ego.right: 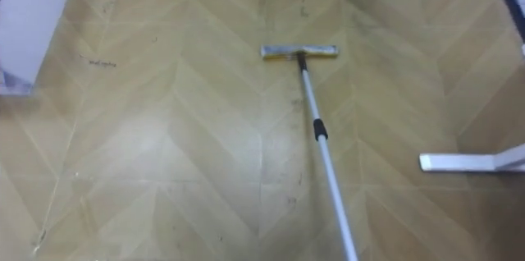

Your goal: Mop floor

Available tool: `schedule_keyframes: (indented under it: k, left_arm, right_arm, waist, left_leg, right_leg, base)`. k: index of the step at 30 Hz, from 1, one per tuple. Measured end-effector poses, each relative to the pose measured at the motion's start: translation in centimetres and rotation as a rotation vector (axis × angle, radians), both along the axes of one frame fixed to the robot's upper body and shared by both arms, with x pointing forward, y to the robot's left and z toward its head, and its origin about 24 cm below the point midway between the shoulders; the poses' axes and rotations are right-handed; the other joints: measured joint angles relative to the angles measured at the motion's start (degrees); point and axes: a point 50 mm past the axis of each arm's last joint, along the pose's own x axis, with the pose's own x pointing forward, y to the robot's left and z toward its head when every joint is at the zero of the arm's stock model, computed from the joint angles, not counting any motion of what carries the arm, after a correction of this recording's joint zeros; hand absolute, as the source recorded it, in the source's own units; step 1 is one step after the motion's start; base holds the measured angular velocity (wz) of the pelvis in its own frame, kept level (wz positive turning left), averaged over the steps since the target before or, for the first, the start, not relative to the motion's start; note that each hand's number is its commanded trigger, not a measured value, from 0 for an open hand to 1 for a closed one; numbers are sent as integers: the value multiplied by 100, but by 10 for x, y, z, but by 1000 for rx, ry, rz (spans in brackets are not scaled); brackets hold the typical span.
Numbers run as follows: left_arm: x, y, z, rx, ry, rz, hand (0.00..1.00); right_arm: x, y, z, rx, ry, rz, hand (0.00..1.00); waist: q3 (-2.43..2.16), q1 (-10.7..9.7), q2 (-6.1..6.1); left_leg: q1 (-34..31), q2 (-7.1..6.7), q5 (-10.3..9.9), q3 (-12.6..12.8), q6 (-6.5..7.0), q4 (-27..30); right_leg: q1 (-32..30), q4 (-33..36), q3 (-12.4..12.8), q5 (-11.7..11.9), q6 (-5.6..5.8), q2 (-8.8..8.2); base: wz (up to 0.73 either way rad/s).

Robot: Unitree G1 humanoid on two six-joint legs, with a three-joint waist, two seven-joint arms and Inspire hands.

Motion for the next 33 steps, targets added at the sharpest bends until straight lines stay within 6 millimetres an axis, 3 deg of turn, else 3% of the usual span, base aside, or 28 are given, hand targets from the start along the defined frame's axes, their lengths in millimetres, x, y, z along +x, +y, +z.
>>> schedule_keyframes:
  k: [4,9,12,13,14,15,16,17,18,19,20,21,22,24,25,26,27,28,29,30,31,32,33]
  left_arm:
    - [-2,-4,-1,-5,25,-25,0]
    - [-3,-7,-2,-18,30,-16,0]
    - [-4,-6,-2,-25,27,18,0]
    - [-4,-6,-2,-27,26,32,0]
    - [-5,-6,-2,-23,25,45,0]
    - [-7,-7,-2,-23,27,61,0]
    - [-12,-8,-3,-31,38,101,0]
    - [-18,-11,-4,-44,46,142,0]
    - [-18,-12,-4,-50,41,158,0]
    - [-18,-13,-4,-60,33,186,0]
    - [-15,-12,-4,-64,7,203,0]
    - [-14,-12,-4,-65,-6,206,0]
    - [-14,-12,-4,-65,-21,202,0]
    - [-14,-11,-4,-69,-29,188,0]
    - [-14,-9,-3,-78,-25,176,0]
    - [-13,-6,-3,-86,-19,157,0]
    - [-14,-5,-3,-90,-13,153,0]
    - [-12,-1,-2,-100,-6,131,0]
    - [-8,1,-2,-105,4,110,0]
    - [-6,1,-1,-110,-1,102,0]
    - [-2,-1,-1,-120,-16,89,0]
    - [3,-2,-1,-122,-31,85,0]
    - [4,-3,-1,-123,-35,82,0]
  right_arm:
    - [-3,-1,0,-7,-2,-36,100]
    - [-5,-9,2,-30,-4,-70,100]
    - [-8,-9,2,-33,6,-87,100]
    - [-4,-10,2,-36,8,-89,100]
    - [0,-13,4,-46,11,-91,100]
    - [3,-15,4,-52,12,-86,100]
    - [14,-21,8,-65,10,-80,100]
    - [31,-29,14,-73,-18,-64,100]
    - [42,-32,17,-72,-40,-54,100]
    - [68,-36,24,-67,-95,-36,100]
    - [93,-34,32,-49,-153,-19,100]
    - [102,-34,35,-46,-173,-9,100]
    - [110,-38,40,-65,-189,10,100]
    - [114,-44,44,-55,-216,13,100]
    - [112,-46,44,-45,-219,-3,100]
    - [103,-47,40,-39,-204,-30,100]
    - [96,-51,39,-43,-197,-39,100]
    - [88,-56,39,-42,-184,-49,100]
    - [73,-60,36,-48,-148,-67,100]
    - [61,-63,34,-54,-121,-82,100]
    - [39,-68,31,-73,-67,-108,100]
    - [19,-74,30,-96,-21,-141,100]
    - [9,-76,29,-107,0,-150,100]
  waist:
    - [-7,10,40]
    - [-41,226,160]
    - [-70,306,182]
    - [-76,359,187]
    - [-63,487,161]
    - [-37,581,83]
    - [-23,718,34]
    - [-37,841,21]
    - [-38,882,9]
    - [-20,947,-43]
    - [30,1046,-136]
    - [68,1077,-256]
    - [67,1126,-336]
    - [34,1107,-284]
    - [-17,1057,-175]
    - [-80,1004,-61]
    - [-109,981,-17]
    - [-109,893,-4]
    - [-120,830,15]
    - [-142,802,33]
    - [-164,762,65]
    - [-142,722,142]
    - [-131,711,238]
  left_leg:
    - [-869,16,-25,2,-12,618]
    - [-1454,78,-237,-98,-94,1346]
    - [-1672,121,-335,-203,-203,1893]
    - [-1886,185,-272,-190,-293,2393]
    - [-2255,260,44,-184,-325,3191]
    - [-2466,279,329,-183,-280,3635]
    - [-2938,310,1143,-182,-243,4509]
    - [-3417,310,1795,-58,-293,5518]
    - [-3654,313,1943,3,-314,6004]
    - [-4054,296,1979,205,-302,6578]
    - [-4224,298,1933,400,-251,6696]
    - [-4279,302,1866,450,-192,6626]
    - [-4273,250,1718,467,-92,6203]
    - [-3912,184,1443,435,-88,4743]
    - [-3498,191,1282,423,-49,3492]
    - [-3048,201,1099,425,-11,2495]
    - [-2872,197,988,425,16,2205]
    - [-2688,100,568,404,286,1955]
    - [-2683,-22,423,403,372,1981]
    - [-2664,-50,340,441,435,2012]
    - [-2634,-160,154,499,556,2082]
    - [-2616,-285,-56,498,666,2224]
    - [-2613,-307,-158,469,712,2330]
  right_leg:
    - [-803,552,18,-154,-98,-72]
    - [-1330,1329,-92,-392,-289,-129]
    - [-1481,1827,-128,-675,-356,-158]
    - [-1575,2067,-119,-790,-448,-144]
    - [-1657,2355,-60,-920,-515,-104]
    - [-1708,2517,3,-1007,-562,-87]
    - [-1774,2753,80,-1085,-640,-73]
    - [-1835,2905,145,-1108,-686,-73]
    - [-1864,2946,169,-1106,-693,-97]
    - [-1915,2937,201,-1100,-704,-159]
    - [-1925,2886,274,-1102,-699,-316]
    - [-1921,2842,279,-1112,-680,-395]
    - [-1895,2751,305,-1131,-642,-528]
    - [-1774,2632,170,-1232,-446,-664]
    - [-1691,2621,18,-1304,-305,-693]
    - [-1620,2650,-137,-1330,-255,-712]
    - [-1596,2669,-195,-1351,-213,-716]
    - [-1565,2742,-244,-1383,-119,-799]
    - [-1494,2749,-229,-1375,16,-899]
    - [-1450,2738,-213,-1357,61,-925]
    - [-1403,2792,-4,-1332,136,-940]
    - [-1618,3273,322,-1088,162,-883]
    - [-1786,3576,477,-796,146,-840]
  base:
    - [17]
    - [10]
    - [16]
    - [-5]
    - [-19]
    - [-52]
    - [-72]
    - [-76]
    - [-69]
    - [-63]
    - [-60]
    - [-46]
    - [-13]
    - [18]
    - [40]
    - [41]
    - [44]
    - [58]
    - [67]
    - [74]
    - [59]
    - [47]
    - [16]
